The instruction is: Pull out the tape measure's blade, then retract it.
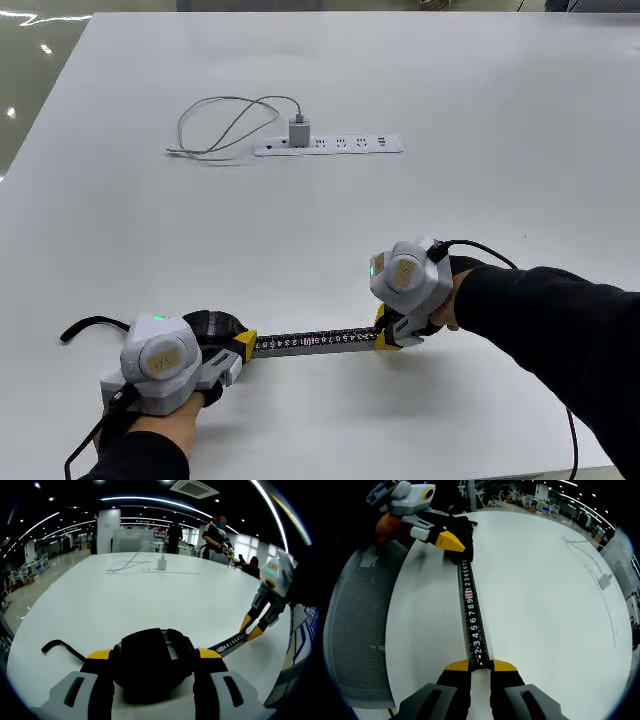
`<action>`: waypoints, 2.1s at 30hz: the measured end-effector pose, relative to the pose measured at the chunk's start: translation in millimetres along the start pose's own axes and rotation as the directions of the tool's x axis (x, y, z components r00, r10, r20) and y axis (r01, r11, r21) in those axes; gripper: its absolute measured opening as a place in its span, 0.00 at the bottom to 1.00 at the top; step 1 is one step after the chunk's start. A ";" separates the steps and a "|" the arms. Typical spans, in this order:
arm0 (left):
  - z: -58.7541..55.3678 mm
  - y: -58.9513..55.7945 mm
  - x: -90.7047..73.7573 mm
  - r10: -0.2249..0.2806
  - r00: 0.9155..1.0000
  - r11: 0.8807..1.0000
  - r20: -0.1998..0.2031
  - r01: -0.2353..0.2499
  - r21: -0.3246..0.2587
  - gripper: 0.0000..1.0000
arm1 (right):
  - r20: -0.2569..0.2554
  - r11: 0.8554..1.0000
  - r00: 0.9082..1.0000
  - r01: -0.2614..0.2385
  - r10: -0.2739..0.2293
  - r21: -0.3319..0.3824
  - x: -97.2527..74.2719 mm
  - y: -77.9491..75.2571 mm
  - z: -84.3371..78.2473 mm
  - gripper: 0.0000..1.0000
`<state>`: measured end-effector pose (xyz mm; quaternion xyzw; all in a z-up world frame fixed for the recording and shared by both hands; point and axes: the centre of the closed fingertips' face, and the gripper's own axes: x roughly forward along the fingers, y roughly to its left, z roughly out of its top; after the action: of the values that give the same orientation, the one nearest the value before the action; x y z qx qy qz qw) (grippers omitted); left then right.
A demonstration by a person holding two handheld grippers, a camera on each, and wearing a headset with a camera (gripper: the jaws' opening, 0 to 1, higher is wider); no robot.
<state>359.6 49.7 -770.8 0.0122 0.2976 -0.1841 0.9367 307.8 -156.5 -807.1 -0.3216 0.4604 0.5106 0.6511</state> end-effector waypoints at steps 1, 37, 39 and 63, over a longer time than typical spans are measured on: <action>0.0 0.0 0.2 -0.001 1.000 1.000 -0.001 0.001 0.001 0.59 | 0.001 1.000 1.000 0.001 -0.001 -0.001 0.2 0.2 0.4 0.10; 1.2 -0.5 -0.4 -0.010 1.000 1.000 -0.015 0.010 0.003 0.59 | 0.023 1.000 1.000 -0.013 0.014 -0.020 4.7 1.0 15.3 0.10; 1.2 -0.5 -0.4 -0.010 1.000 1.000 -0.015 0.010 0.003 0.59 | 0.024 1.000 1.000 -0.013 0.014 -0.020 5.1 1.0 16.1 0.10; 1.1 0.5 0.4 -0.013 1.000 1.000 -0.017 0.013 -0.005 0.60 | 0.034 0.999 0.999 -0.020 0.021 -0.029 9.5 1.9 28.0 0.10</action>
<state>360.7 50.0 -770.2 0.0099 0.3062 -0.1892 0.9329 314.0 -127.6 -805.5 -0.3173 0.4450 0.5291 0.6492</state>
